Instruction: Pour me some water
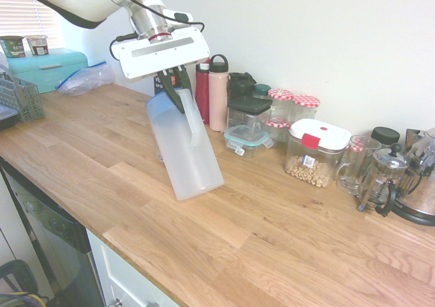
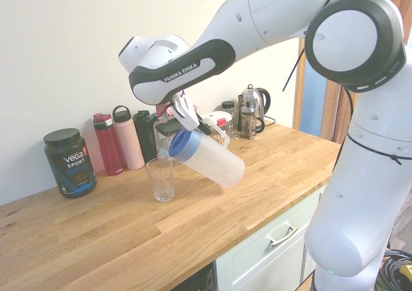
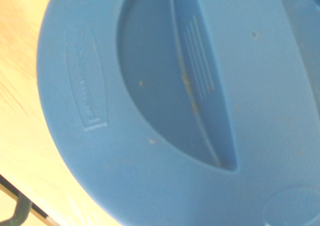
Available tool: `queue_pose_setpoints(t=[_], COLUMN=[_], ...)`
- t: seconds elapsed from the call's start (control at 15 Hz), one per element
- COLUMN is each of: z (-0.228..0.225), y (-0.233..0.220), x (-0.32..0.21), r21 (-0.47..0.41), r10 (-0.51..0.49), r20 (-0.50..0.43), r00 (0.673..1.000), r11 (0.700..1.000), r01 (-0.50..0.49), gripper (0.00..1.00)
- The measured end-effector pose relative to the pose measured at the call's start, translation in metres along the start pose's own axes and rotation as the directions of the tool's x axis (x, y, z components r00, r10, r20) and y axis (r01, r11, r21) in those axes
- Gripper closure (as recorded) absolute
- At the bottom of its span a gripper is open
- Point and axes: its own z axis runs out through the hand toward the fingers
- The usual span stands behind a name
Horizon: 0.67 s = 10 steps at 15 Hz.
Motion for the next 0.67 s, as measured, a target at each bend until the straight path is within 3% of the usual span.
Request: queue_pose_setpoints(t=[0.67], z=[-0.0029], y=[-0.0036], x=[0.0094], r21=[-0.022], r10=[-0.014], r20=[-0.007], r00=[1.000], r11=[1.000], r01=[0.013], gripper=[1.00])
